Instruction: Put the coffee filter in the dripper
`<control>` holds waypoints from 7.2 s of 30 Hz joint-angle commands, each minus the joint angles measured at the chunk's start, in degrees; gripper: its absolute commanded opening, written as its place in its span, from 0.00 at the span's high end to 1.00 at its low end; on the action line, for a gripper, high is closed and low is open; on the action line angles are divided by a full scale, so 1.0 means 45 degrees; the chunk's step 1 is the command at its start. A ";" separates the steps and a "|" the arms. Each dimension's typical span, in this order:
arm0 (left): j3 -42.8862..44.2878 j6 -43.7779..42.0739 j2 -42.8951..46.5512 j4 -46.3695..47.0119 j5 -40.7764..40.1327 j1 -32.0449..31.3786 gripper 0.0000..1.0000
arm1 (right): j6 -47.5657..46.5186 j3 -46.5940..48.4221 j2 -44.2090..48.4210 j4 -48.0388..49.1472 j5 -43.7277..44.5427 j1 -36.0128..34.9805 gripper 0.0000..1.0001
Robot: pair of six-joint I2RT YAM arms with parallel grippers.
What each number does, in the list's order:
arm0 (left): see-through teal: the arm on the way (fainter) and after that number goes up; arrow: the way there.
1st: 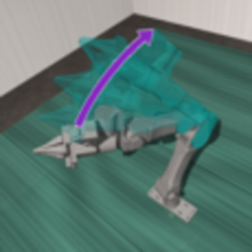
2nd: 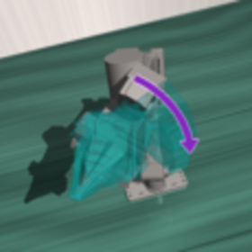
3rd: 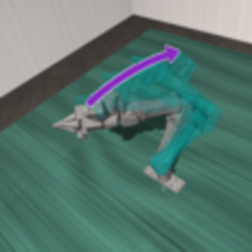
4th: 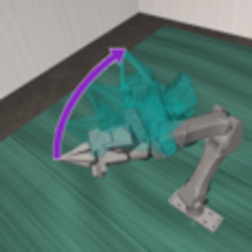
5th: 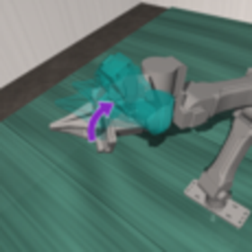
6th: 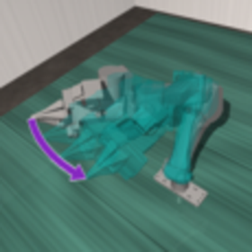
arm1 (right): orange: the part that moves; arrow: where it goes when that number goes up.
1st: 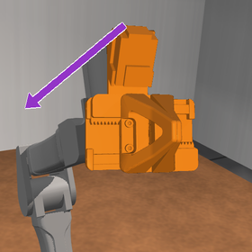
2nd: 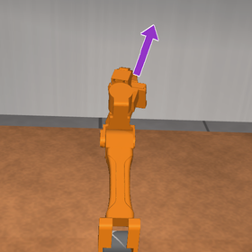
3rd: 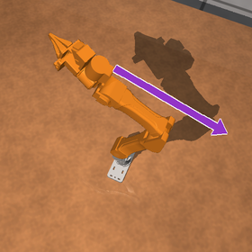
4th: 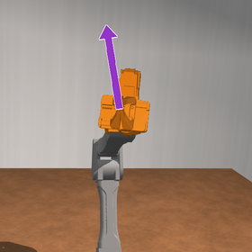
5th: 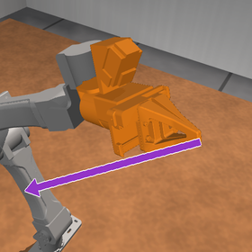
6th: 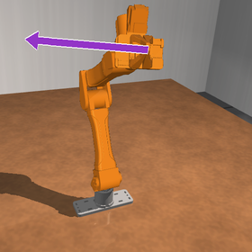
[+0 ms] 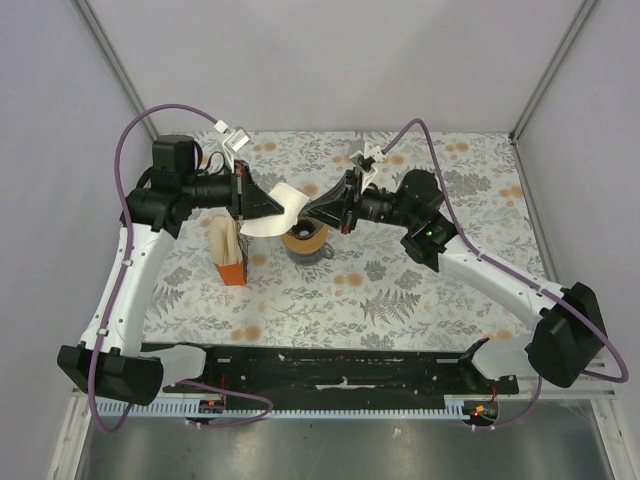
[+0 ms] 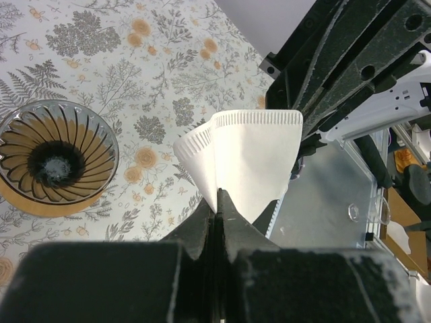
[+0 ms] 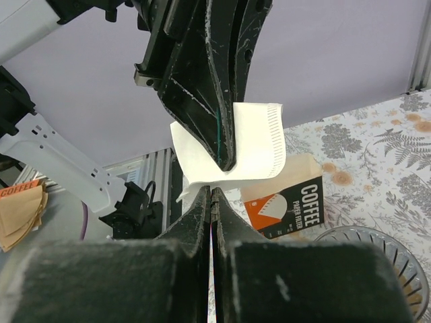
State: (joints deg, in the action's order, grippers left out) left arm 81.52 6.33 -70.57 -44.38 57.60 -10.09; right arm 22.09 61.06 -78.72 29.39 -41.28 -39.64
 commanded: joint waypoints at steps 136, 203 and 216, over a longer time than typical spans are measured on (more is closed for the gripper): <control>0.5225 -0.6484 -0.0393 -0.5782 0.2277 -0.3989 0.98 | -0.2310 -0.1850 0.5755 -0.1823 -0.0397 -0.1582 0.60; 0.2531 0.1151 -0.1565 -0.0939 0.3312 -0.3227 0.98 | -2.3811 -0.3120 0.7319 -0.6412 0.3272 -0.3573 0.08; 0.1847 0.1660 -0.1253 -0.0392 0.3644 -0.3208 0.98 | -2.4517 -0.3001 0.5326 -0.3780 0.4894 -0.4512 0.40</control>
State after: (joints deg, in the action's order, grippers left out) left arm 90.21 11.09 -78.08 -48.21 71.90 -24.75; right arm -84.93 45.80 -53.76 5.02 -22.17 -59.00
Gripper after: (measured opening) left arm 0.026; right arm 0.655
